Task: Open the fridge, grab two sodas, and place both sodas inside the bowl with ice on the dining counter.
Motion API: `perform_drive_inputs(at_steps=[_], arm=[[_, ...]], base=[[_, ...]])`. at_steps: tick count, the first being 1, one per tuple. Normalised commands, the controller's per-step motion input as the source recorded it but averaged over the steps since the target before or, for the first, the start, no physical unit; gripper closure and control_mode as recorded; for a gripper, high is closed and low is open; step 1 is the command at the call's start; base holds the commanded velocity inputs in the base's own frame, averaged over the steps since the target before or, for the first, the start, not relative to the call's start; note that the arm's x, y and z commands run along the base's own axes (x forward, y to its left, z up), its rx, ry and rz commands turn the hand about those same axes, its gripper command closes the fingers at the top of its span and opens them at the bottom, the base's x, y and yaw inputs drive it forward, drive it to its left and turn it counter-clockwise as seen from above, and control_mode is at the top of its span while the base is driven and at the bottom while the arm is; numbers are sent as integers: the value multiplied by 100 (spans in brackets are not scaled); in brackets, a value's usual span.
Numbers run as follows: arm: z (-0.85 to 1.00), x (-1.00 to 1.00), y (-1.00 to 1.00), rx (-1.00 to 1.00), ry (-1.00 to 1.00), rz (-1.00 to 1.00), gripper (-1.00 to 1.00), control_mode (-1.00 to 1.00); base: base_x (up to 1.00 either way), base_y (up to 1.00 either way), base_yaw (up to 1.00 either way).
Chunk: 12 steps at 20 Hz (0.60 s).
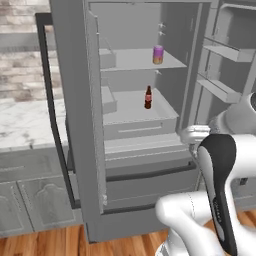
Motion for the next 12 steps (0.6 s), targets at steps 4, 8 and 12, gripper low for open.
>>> perform_drive_inputs(at_steps=[4, 8, 12], arm=[[0, 0, 0, 0, 0, 0, -100, 100], [0, 0, 0, 0, 0, 0, -100, 100], [0, 0, 0, 0, 0, 0, -100, 100]], base=[[66, 0, 0], [67, 0, 0], [71, 0, 0]])
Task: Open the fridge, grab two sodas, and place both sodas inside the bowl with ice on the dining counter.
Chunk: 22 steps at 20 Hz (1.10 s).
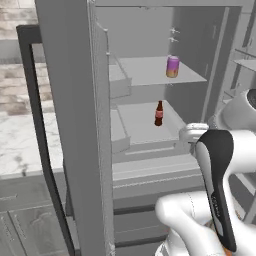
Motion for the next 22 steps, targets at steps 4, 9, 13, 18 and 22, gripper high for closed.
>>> perform_drive_inputs(at_steps=[4, 9, 13, 18, 22], arm=[[0, 0, 0, 0, 0, 0, -100, 100], [0, 0, 0, 0, 0, 0, -100, 100], [-62, 5, 0, -6, -21, 0, -100, -100], [-57, 19, -1, -6, -21, 0, -100, -100], [-22, 37, -3, 0, -13, 0, -100, -100]], base=[[79, 0, 0], [51, 0, 0], [0, 0, 0], [0, 0, 0], [0, 0, 0]])
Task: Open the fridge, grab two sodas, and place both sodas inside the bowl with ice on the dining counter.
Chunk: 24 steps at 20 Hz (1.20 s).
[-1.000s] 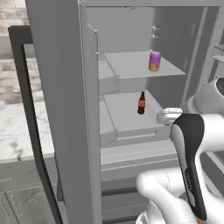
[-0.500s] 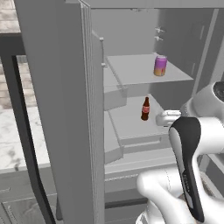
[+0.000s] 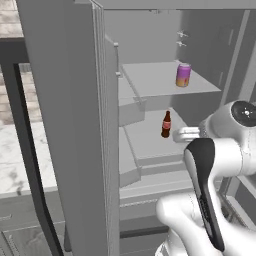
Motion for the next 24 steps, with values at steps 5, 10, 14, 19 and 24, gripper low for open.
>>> perform_drive_inputs(at_steps=[5, 10, 14, 19, 24], arm=[[-30, 43, 0, 0, -18, 3, -100, -100], [-36, 46, -1, 0, -17, 3, -100, -100], [-32, 21, -4, -4, -12, 0, -100, -100], [-22, 6, -2, -6, -8, -4, -100, -100], [-24, 9, -5, -2, -6, -4, -100, -100]], base=[[0, 0, 0], [0, 0, 0], [0, 0, 0], [0, 0, 0], [0, 0, 0]])
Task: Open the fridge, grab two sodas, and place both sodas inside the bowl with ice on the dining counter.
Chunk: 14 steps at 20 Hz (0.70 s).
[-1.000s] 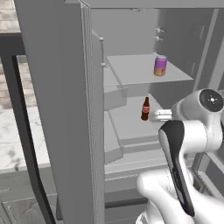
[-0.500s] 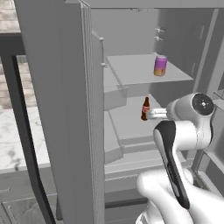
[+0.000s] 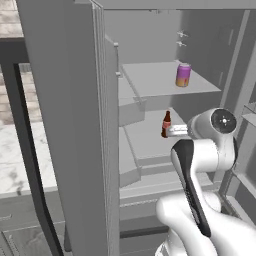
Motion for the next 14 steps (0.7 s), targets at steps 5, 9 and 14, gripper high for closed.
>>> perform_drive_inputs(at_steps=[5, 9, 14], arm=[[-23, 12, -9, 0, -5, -1, -100, -100], [-13, 15, -10, 0, -2, 0, -100, -100], [-1, 25, -1, 0, 0, 0, -100, -100]], base=[[0, 0, 0], [0, 0, 0], [0, 0, 0]])
